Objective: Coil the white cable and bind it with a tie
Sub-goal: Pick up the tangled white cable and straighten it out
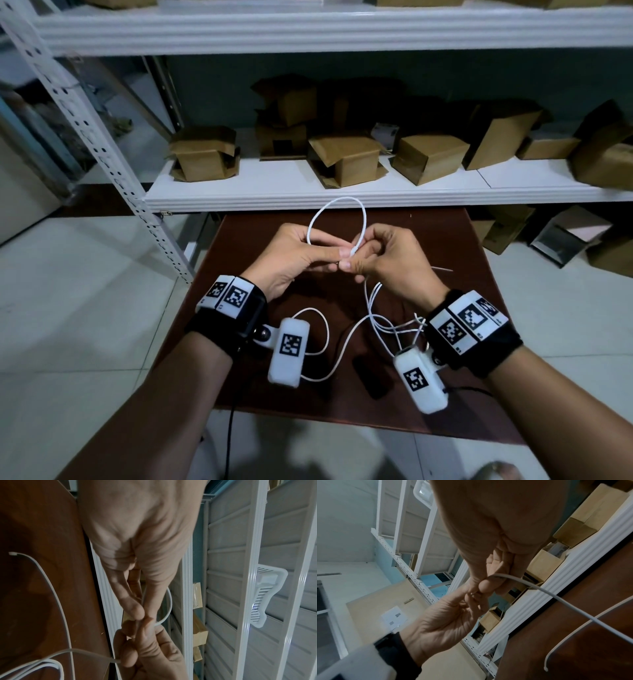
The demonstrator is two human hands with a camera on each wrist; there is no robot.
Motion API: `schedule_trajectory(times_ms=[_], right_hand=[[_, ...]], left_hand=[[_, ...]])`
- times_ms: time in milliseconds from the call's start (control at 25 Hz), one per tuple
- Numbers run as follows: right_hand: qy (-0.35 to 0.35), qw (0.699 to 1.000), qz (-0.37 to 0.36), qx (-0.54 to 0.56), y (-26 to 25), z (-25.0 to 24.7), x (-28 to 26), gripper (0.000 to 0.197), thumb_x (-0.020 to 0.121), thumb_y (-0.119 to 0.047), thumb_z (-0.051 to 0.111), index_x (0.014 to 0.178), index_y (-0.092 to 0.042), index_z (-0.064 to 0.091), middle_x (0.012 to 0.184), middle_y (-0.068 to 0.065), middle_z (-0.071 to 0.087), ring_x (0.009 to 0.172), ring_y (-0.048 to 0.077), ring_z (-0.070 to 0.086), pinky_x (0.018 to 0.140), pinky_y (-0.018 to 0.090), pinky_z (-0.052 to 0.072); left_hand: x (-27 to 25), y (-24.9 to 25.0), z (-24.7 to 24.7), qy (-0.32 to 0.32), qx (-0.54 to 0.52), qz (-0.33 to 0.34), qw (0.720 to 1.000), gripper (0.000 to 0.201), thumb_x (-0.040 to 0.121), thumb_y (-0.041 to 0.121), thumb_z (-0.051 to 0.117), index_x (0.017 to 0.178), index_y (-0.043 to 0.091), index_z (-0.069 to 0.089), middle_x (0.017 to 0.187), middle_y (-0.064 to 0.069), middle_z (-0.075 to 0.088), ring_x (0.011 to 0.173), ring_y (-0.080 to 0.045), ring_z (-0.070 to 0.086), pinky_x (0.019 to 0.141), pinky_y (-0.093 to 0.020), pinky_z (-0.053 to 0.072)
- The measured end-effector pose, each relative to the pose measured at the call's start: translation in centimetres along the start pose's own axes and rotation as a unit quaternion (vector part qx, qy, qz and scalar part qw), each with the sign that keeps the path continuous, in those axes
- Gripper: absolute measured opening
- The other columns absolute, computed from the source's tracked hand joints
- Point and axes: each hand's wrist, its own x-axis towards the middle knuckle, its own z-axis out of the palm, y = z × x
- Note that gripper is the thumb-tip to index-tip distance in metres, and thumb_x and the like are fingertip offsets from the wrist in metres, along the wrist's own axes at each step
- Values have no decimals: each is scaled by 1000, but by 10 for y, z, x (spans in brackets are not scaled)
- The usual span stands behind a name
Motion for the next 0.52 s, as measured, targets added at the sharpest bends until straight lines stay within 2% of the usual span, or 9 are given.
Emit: schedule_trajectory(times_ms=[120, 200, 280, 400, 520], right_hand=[[-9, 1000, -5, 15, -5, -1, -2, 50, 60, -15, 90, 93, 10, 64, 67, 12, 69, 54, 18, 70, 53, 27, 58], [-12, 1000, -13, 18, -7, 0, -3, 42, 65, -14, 89, 92, 8, 66, 69, 13, 69, 55, 20, 72, 52, 23, 56], [-5, 999, -3, 40, -8, 0, -3, 35, 72, -6, 87, 94, 11, 66, 70, 18, 69, 59, 22, 74, 52, 22, 55], [18, 994, 15, 102, -11, -1, -2, 38, 67, -7, 87, 89, 13, 64, 76, 27, 71, 63, 27, 76, 61, 27, 61], [45, 985, 34, 161, -15, -3, -5, 27, 64, -4, 84, 80, 5, 65, 72, 22, 72, 62, 27, 75, 65, 29, 64]], left_hand=[[0, -1, -2, -2, 9, 4, 1000, 17, 80, -1, 83, 96, 2, 82, 84, -14, 79, 66, -13, 68, 67, -19, 59], [0, -1, -2, 0, 7, 10, 1000, 14, 80, -1, 84, 93, 4, 83, 86, -16, 79, 68, -14, 69, 67, -19, 59], [0, -1, -3, 0, 2, 15, 1000, 13, 80, 1, 84, 91, 5, 83, 89, -17, 79, 71, -15, 69, 69, -19, 59], [-1, 0, -2, -7, -29, 12, 1000, 10, 84, 2, 80, 93, 3, 81, 92, -17, 78, 74, -17, 71, 72, -21, 60], [-4, 3, 1, -28, -90, 12, 995, 20, 80, 6, 80, 99, -1, 77, 92, -20, 77, 75, -21, 75, 76, -26, 63]])
